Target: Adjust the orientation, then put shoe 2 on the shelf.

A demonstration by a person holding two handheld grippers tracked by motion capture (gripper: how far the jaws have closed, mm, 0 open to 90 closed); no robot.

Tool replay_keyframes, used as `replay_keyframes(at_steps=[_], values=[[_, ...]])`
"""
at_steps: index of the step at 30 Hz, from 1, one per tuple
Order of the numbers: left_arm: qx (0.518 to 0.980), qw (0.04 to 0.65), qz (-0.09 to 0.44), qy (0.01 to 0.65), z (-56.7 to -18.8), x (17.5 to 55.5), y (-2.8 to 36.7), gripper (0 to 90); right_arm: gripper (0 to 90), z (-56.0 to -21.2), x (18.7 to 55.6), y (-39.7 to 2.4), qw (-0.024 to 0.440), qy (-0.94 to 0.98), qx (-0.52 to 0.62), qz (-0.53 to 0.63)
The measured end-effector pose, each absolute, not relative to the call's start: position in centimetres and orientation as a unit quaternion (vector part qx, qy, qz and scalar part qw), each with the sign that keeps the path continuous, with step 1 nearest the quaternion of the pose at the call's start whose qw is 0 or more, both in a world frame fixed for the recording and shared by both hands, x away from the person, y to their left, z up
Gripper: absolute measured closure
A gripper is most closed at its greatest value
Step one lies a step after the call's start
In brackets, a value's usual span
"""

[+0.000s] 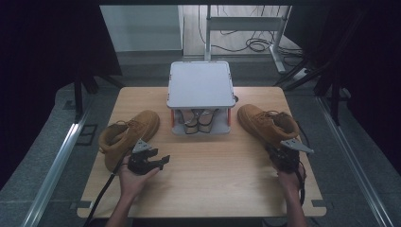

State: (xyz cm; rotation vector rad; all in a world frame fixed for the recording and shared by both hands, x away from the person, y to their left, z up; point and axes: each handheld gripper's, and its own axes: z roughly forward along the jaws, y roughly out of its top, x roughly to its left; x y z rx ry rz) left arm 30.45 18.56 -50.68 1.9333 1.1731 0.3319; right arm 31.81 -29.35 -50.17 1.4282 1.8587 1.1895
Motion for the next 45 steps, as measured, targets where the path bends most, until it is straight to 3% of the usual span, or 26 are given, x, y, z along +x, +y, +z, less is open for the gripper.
replay_keyframes(at_steps=[6,9,17,27,34,45], values=[[0.77,0.417,0.131,0.465,-50.6,30.5,18.5,38.1,84.1,-49.7,31.6,-28.9,0.251,0.691,0.508,0.449],[0.767,0.428,0.14,0.458,-50.1,30.5,18.3,39.0,73.1,-49.6,31.3,-28.6,0.249,0.695,0.498,0.455],[0.769,0.451,0.148,0.429,-48.1,30.7,17.4,38.9,60.1,-49.3,30.1,-28.1,0.234,0.697,0.485,0.473],[0.746,0.465,0.196,0.434,-44.9,28.5,19.8,39.1,41.0,-48.5,29.7,-28.0,0.238,0.683,0.477,0.499],[0.744,0.456,0.215,0.439,-42.9,28.1,21.7,38.9,33.4,-48.5,29.6,-27.4,0.234,0.695,0.47,0.491],[0.739,0.458,0.228,0.439,-40.8,29.0,23.3,38.5,33.1,-48.6,29.7,-27.2,0.237,0.698,0.473,0.482]])
